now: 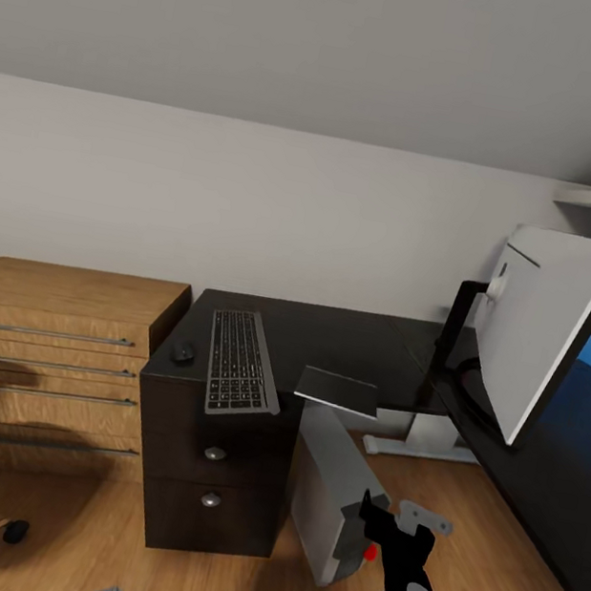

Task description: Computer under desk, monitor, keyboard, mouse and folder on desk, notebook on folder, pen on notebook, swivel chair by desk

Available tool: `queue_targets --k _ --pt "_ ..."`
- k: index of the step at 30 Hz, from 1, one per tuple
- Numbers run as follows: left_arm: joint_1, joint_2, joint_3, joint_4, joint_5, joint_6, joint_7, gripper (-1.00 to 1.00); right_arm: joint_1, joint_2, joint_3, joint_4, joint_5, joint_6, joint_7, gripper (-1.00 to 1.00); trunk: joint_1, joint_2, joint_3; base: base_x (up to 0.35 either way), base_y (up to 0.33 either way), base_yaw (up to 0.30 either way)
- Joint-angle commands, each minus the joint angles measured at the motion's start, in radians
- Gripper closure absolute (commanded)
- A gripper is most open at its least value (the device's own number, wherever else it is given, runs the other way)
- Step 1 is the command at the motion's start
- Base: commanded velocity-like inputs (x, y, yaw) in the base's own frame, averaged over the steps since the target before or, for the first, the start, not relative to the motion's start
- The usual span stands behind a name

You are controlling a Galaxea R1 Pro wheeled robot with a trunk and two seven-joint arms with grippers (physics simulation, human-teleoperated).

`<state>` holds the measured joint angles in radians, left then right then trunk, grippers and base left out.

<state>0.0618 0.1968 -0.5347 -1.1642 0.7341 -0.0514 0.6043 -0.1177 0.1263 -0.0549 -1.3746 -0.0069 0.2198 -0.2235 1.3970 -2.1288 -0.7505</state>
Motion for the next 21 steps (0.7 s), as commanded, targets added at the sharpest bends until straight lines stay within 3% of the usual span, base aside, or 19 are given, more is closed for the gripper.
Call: queue_targets --k 1,15,21 --pt "0.000 0.001 -0.003 -0.002 0.010 -0.005 0.005 -1.00 0.000 0.000 0.000 -0.001 -0.001 0.006 -0.002 -1.00 -0.004 0.007 0.002 -0.008 0.000 0.000" --pt "0.000 -0.002 -0.008 -0.011 0.009 -0.004 0.005 -1.00 0.000 0.000 -0.001 -0.017 0.001 0.006 -0.003 -1.00 -0.058 0.105 0.046 -0.001 0.000 0.000" --pt "0.000 0.002 -0.007 -0.097 0.008 0.010 0.006 -1.00 0.000 -0.001 0.003 -0.031 0.001 0.007 -0.003 -1.00 -0.081 0.147 0.065 0.000 0.000 0.000"
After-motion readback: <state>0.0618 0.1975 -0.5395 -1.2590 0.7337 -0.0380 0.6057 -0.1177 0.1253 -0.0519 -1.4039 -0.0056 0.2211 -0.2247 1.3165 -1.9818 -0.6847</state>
